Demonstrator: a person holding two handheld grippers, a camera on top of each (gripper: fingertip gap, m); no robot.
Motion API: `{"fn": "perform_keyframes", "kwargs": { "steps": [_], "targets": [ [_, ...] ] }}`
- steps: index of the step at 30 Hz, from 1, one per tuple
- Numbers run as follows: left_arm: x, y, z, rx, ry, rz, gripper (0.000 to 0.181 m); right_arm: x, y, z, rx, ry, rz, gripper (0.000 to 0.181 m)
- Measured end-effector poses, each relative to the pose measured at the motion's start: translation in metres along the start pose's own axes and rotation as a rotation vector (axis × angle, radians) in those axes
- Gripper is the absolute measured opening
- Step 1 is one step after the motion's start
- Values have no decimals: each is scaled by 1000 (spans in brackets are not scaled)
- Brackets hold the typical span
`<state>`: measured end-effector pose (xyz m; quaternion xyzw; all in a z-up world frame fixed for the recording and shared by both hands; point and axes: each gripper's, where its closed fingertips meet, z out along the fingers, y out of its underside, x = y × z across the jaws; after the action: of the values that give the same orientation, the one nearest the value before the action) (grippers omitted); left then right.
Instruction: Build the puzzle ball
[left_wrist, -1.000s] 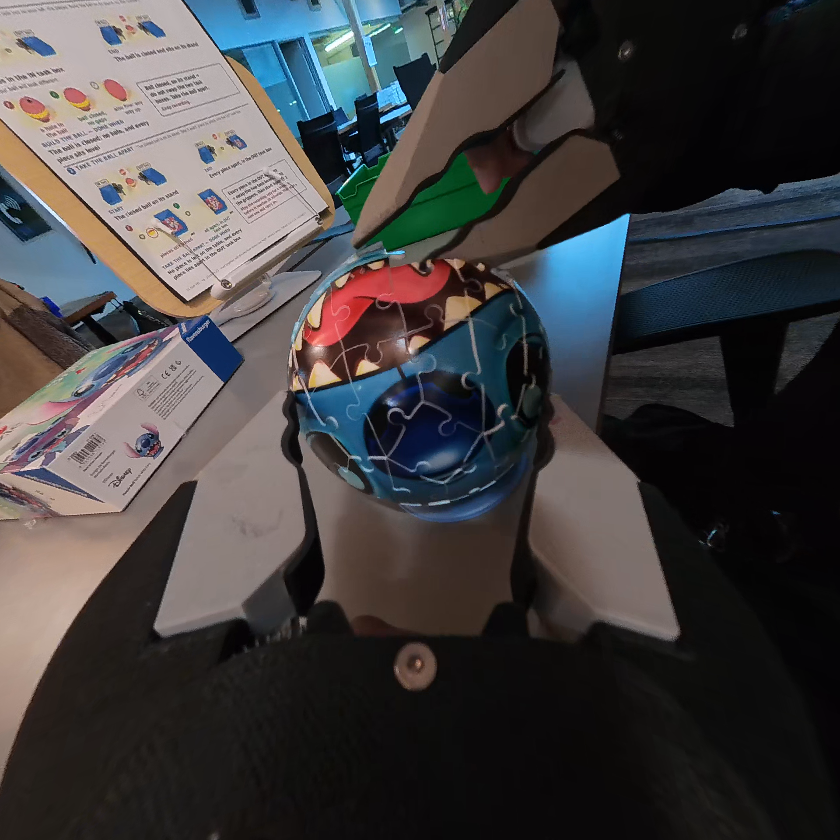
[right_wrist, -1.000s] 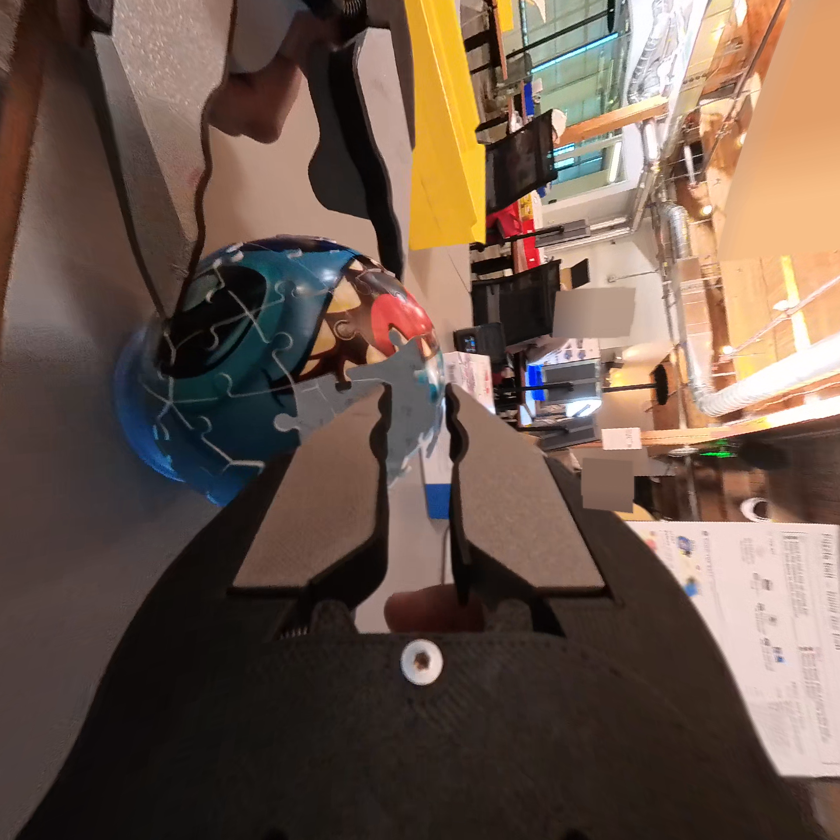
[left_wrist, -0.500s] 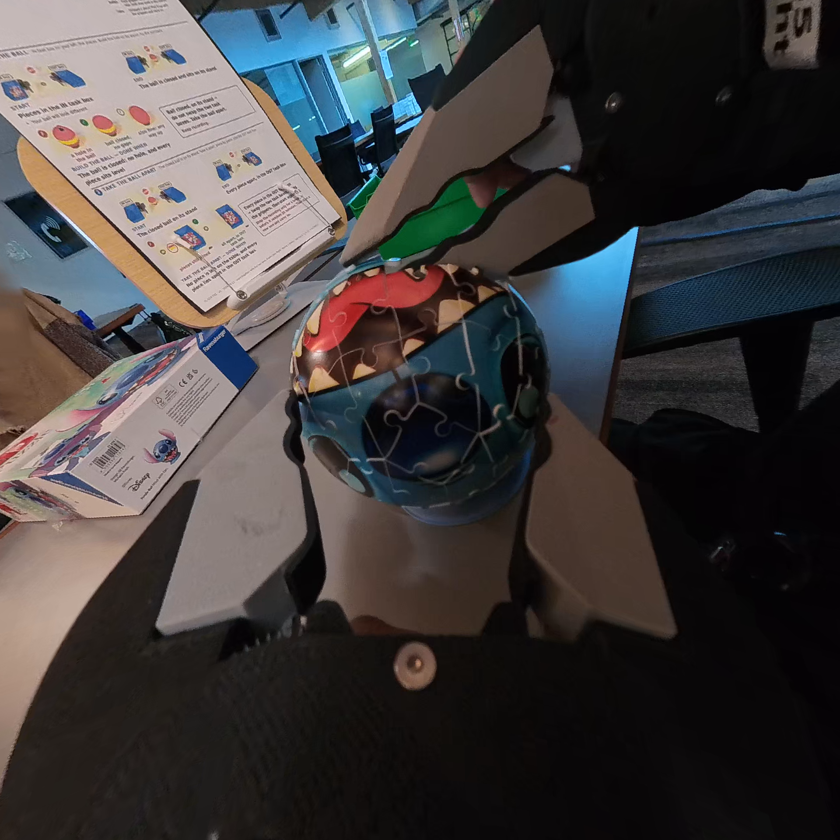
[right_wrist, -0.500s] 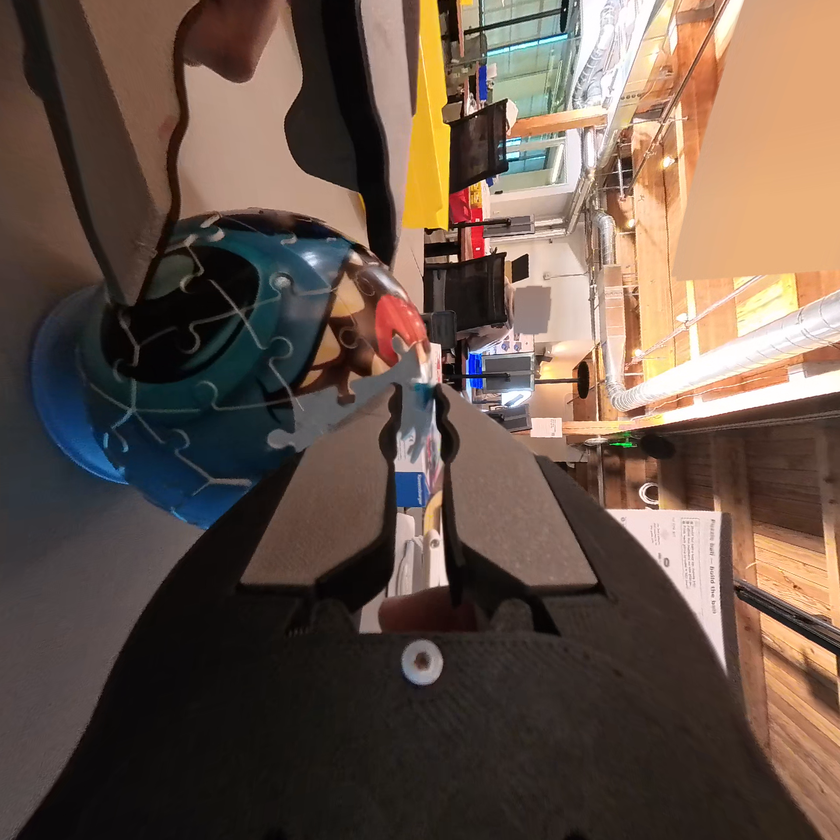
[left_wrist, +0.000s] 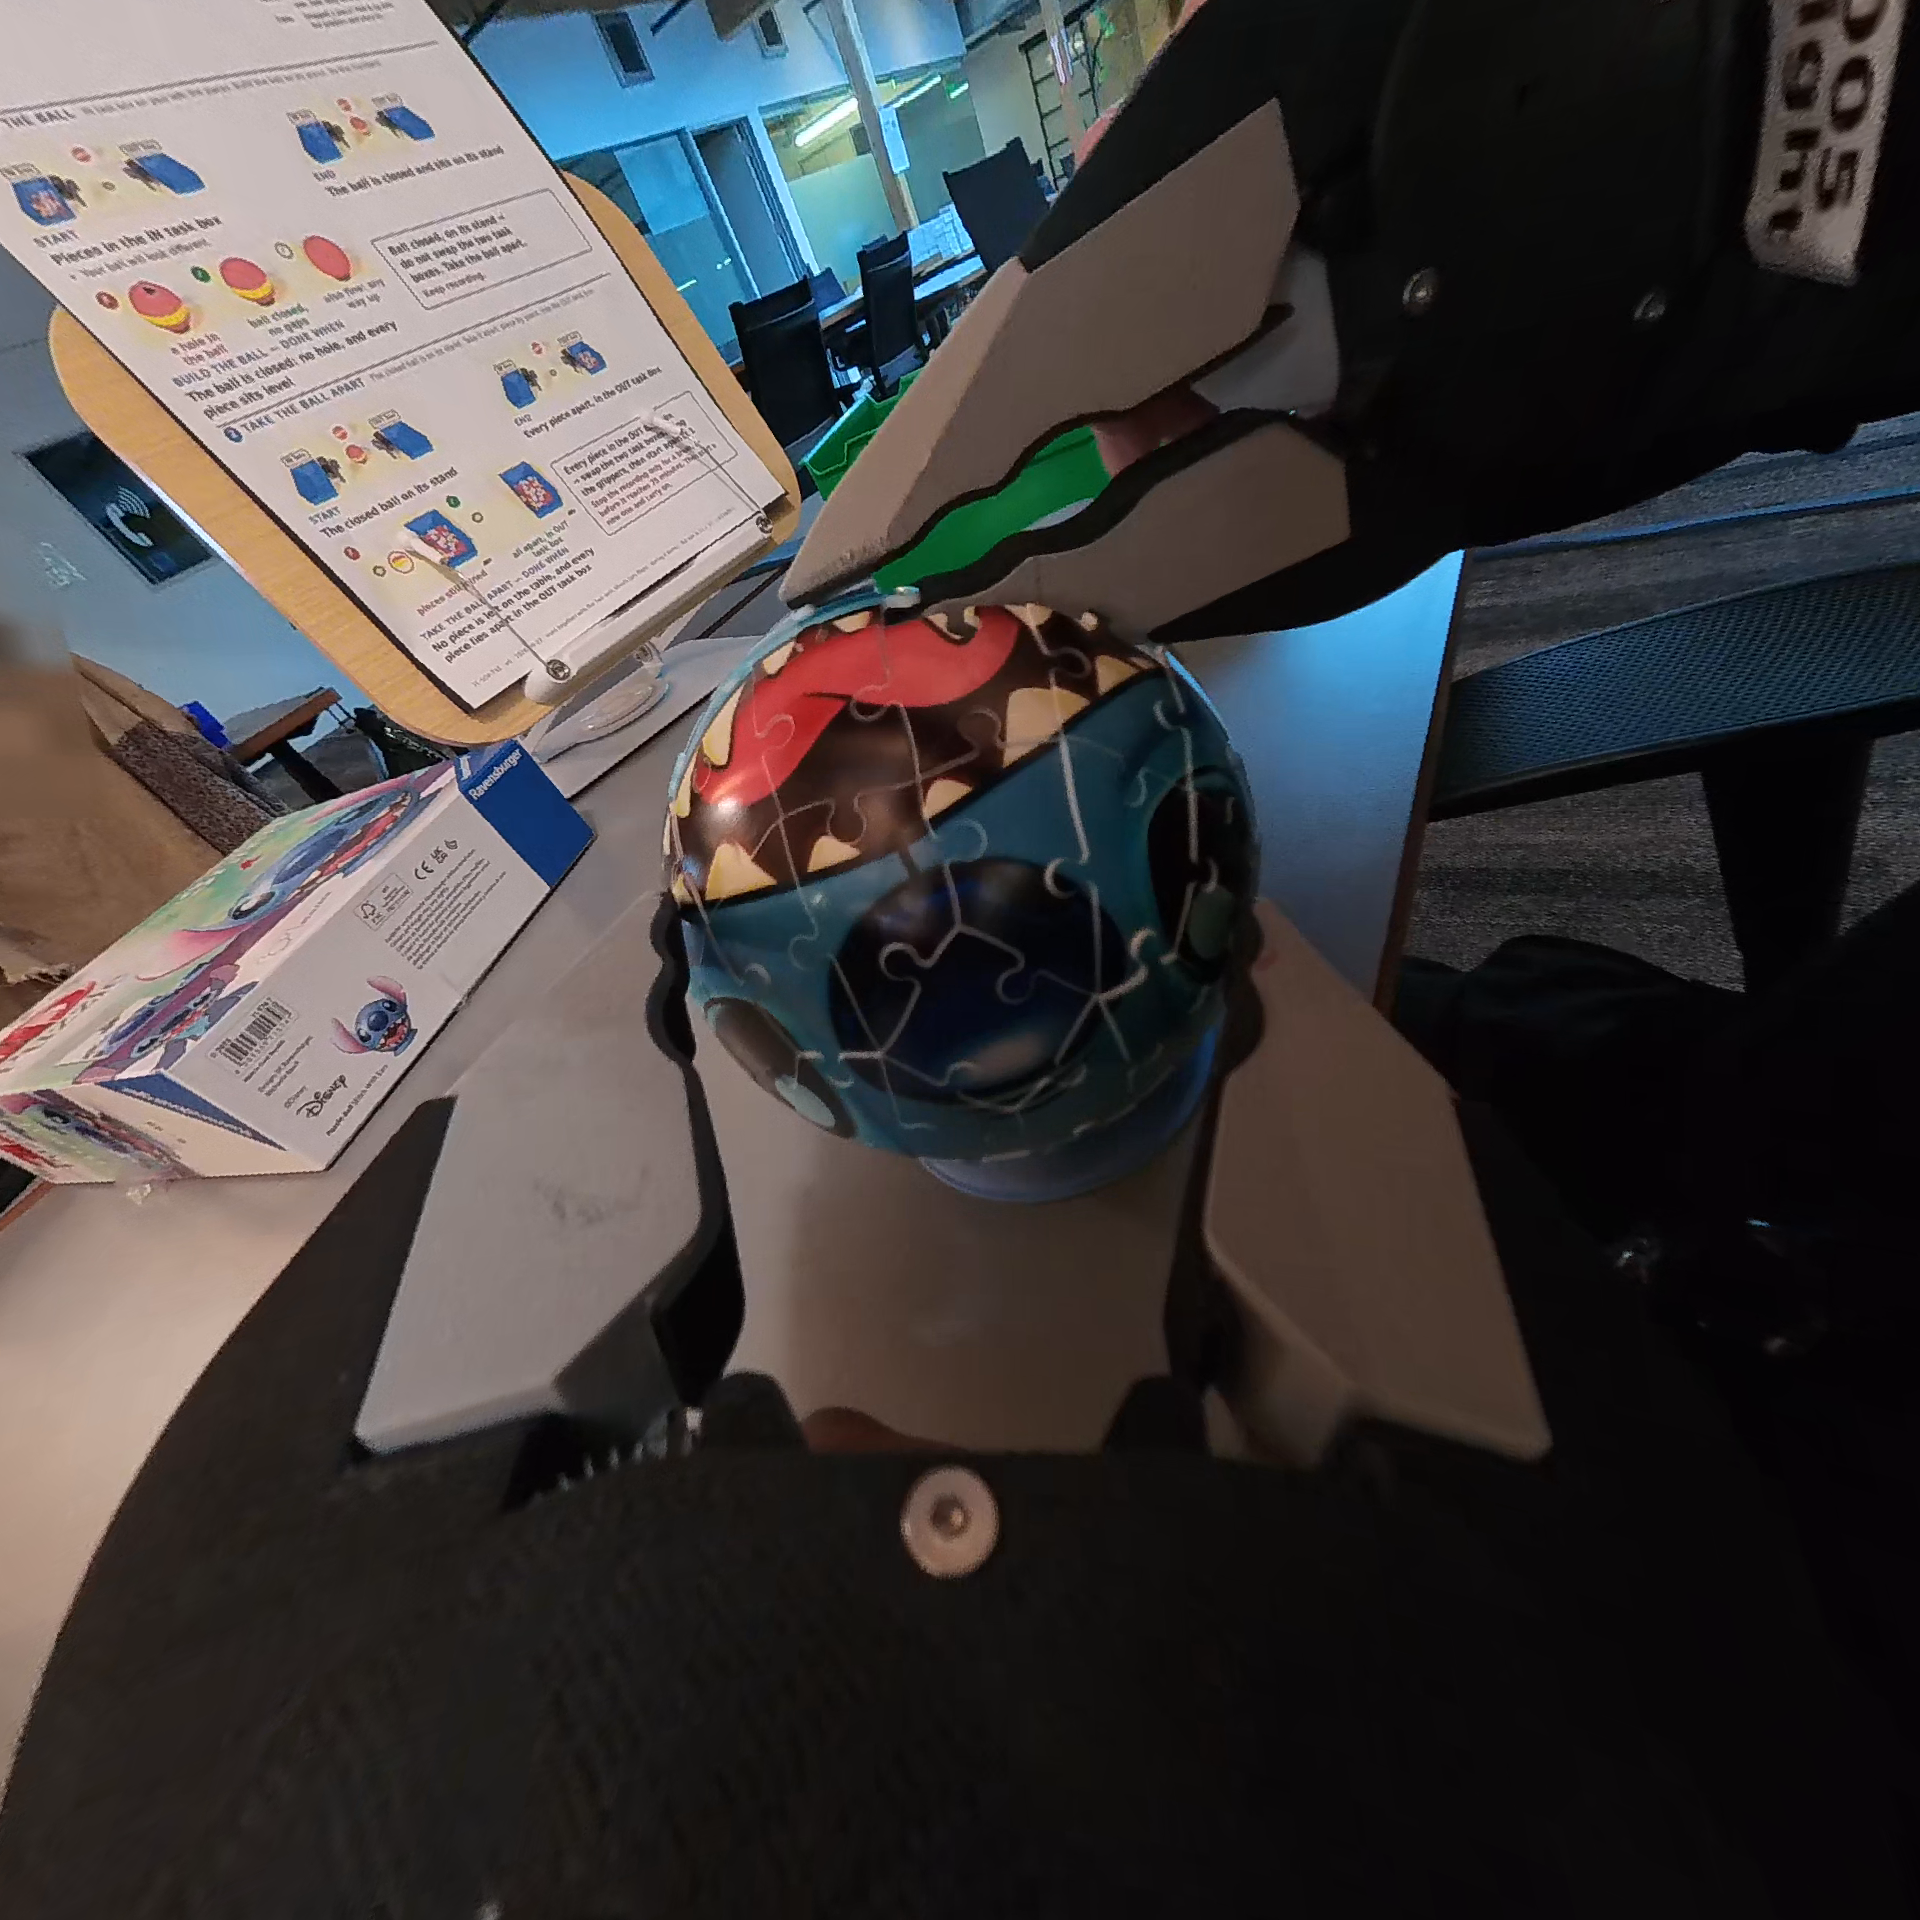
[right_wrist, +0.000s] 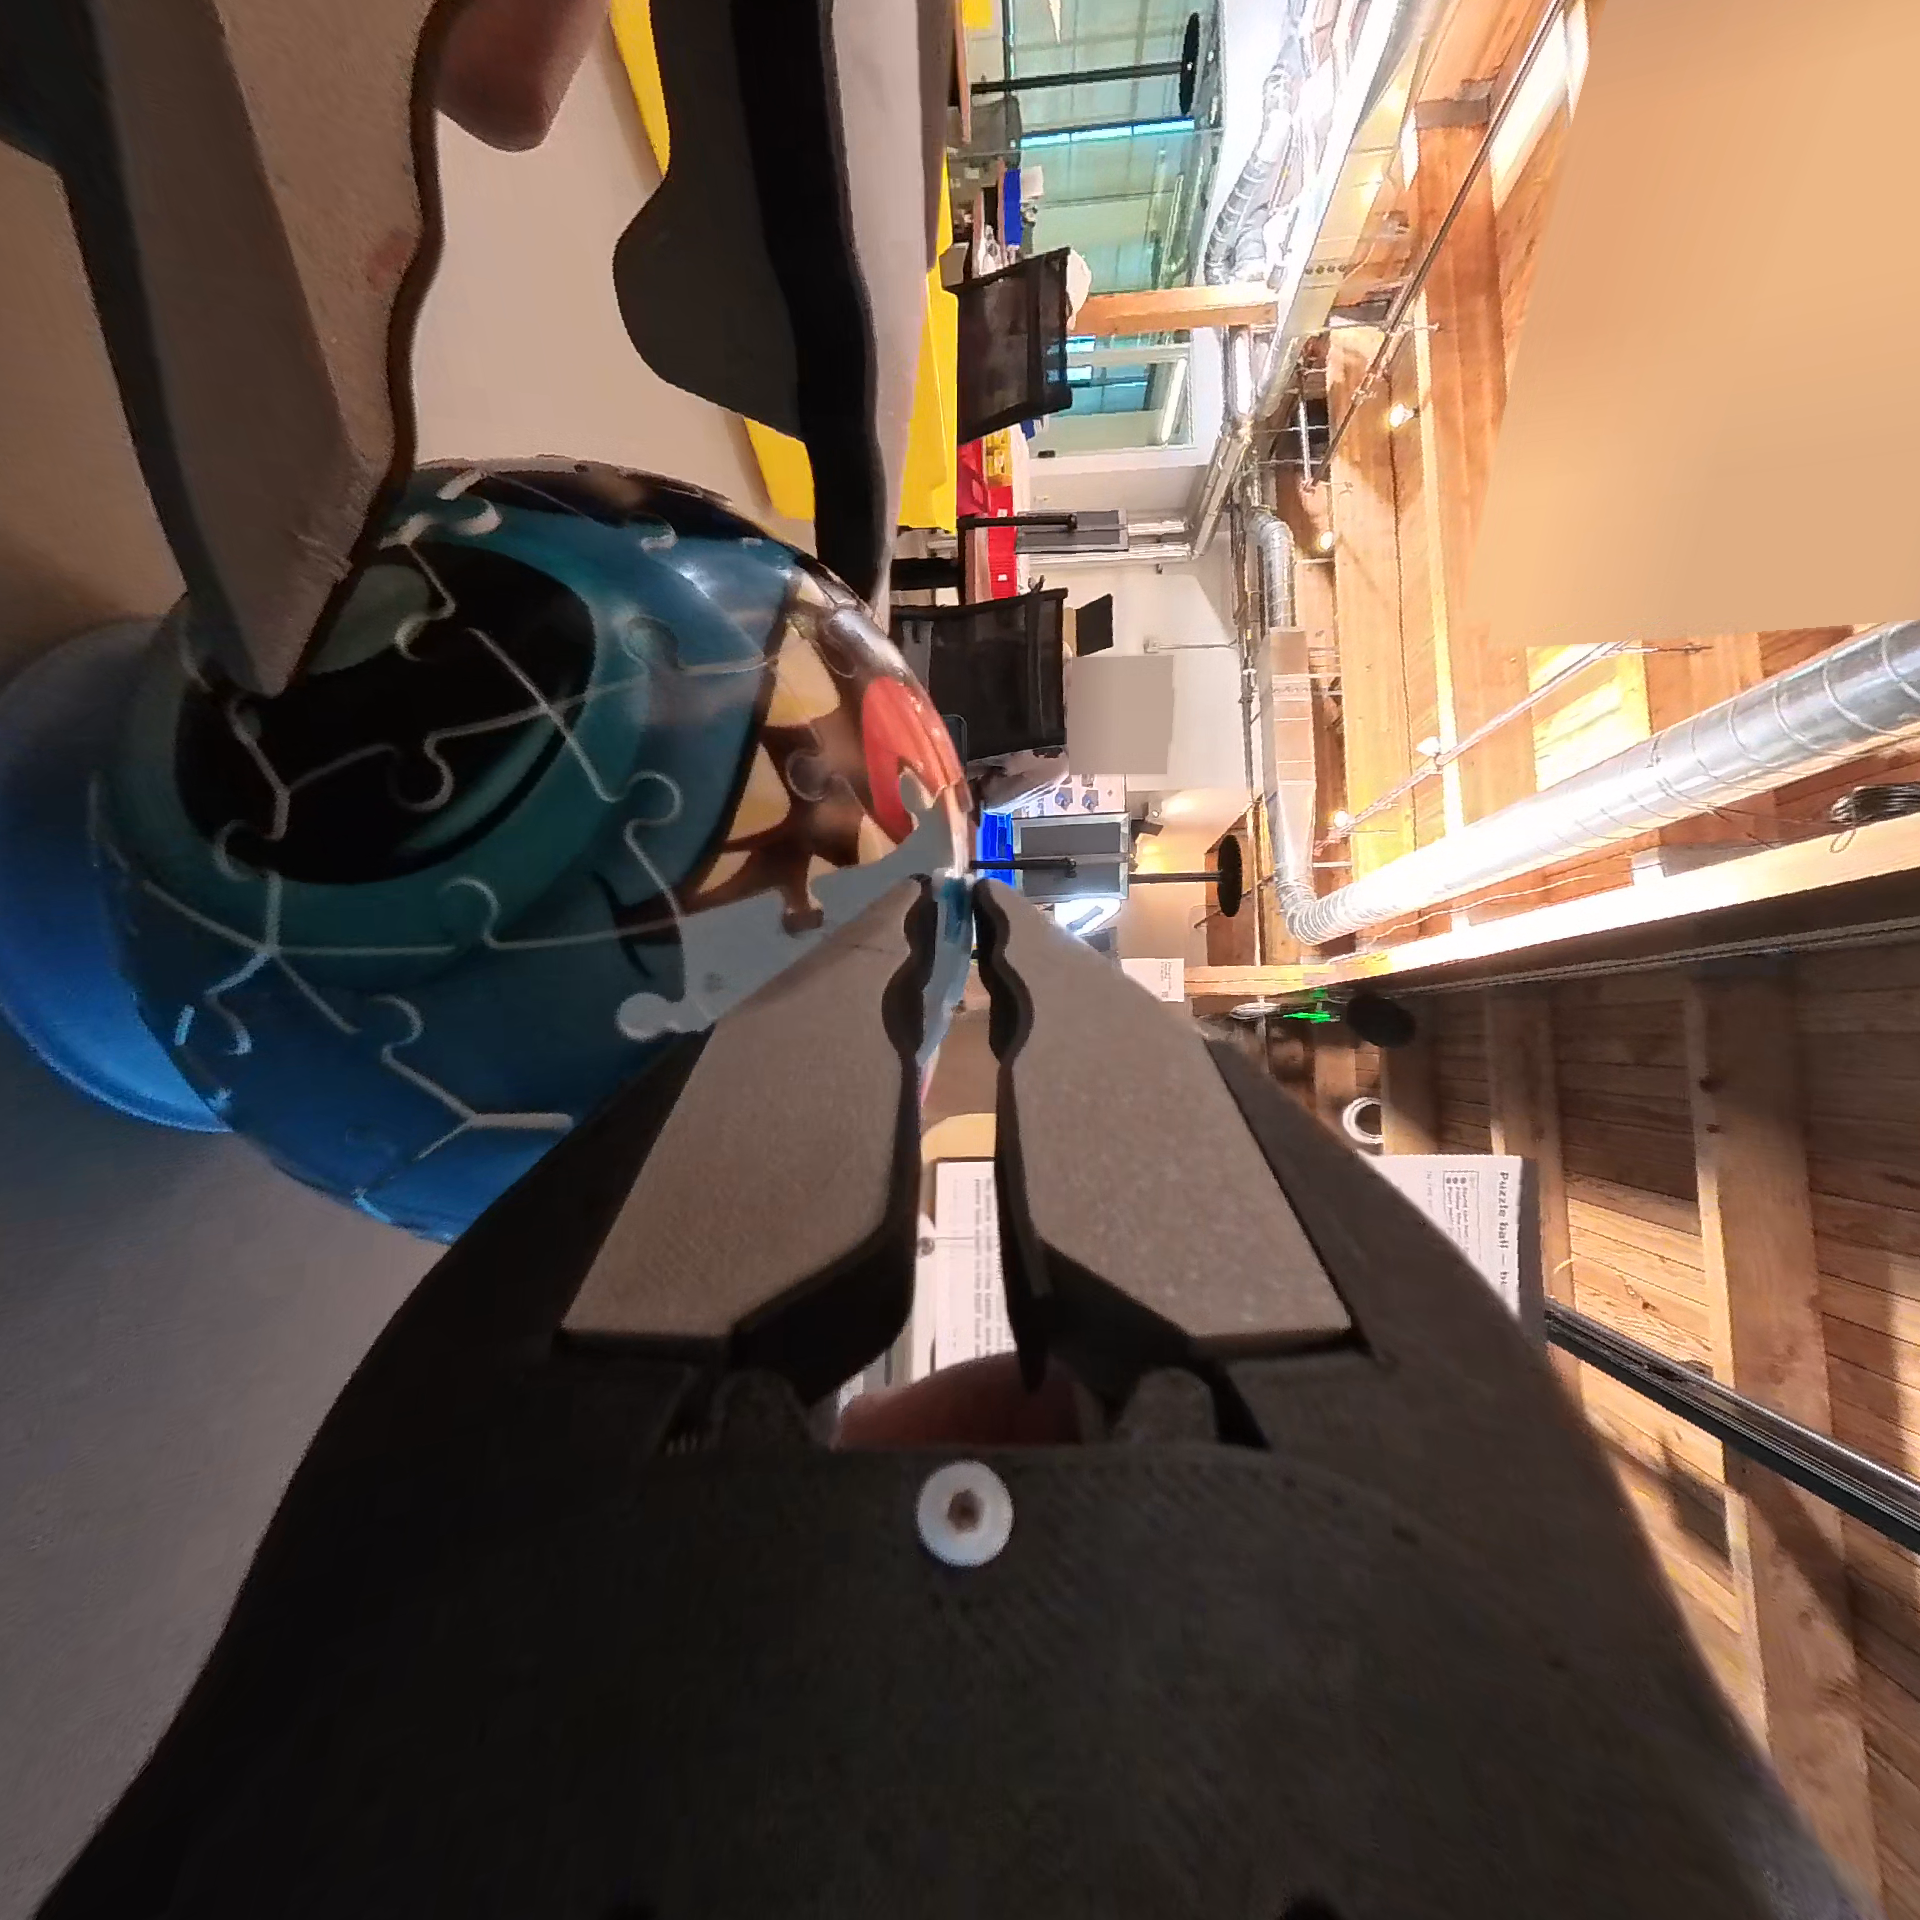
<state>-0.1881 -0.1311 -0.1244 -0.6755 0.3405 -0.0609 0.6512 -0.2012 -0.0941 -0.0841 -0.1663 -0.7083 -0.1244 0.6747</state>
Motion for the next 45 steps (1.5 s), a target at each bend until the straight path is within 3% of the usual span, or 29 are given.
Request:
{"fn": "perform_keyframes", "kwargs": {
  "steps": [18, 27, 34, 45],
  "targets": [
    [0, 1, 2, -11, -20, 18, 104, 2, -4, 2, 33, 87, -76, 0],
    [0, 1, 4, -18, -23, 22, 104, -4, -5, -5, 92, 16, -81, 9],
    [-1, 1, 4, -19, -20, 9, 104, -1, -5, -2, 87, 28, -106, 3],
    [-1, 2, 3, -17, -19, 12, 104, -2, -6, -4, 114, 22, -86, 7]
  ]
}}
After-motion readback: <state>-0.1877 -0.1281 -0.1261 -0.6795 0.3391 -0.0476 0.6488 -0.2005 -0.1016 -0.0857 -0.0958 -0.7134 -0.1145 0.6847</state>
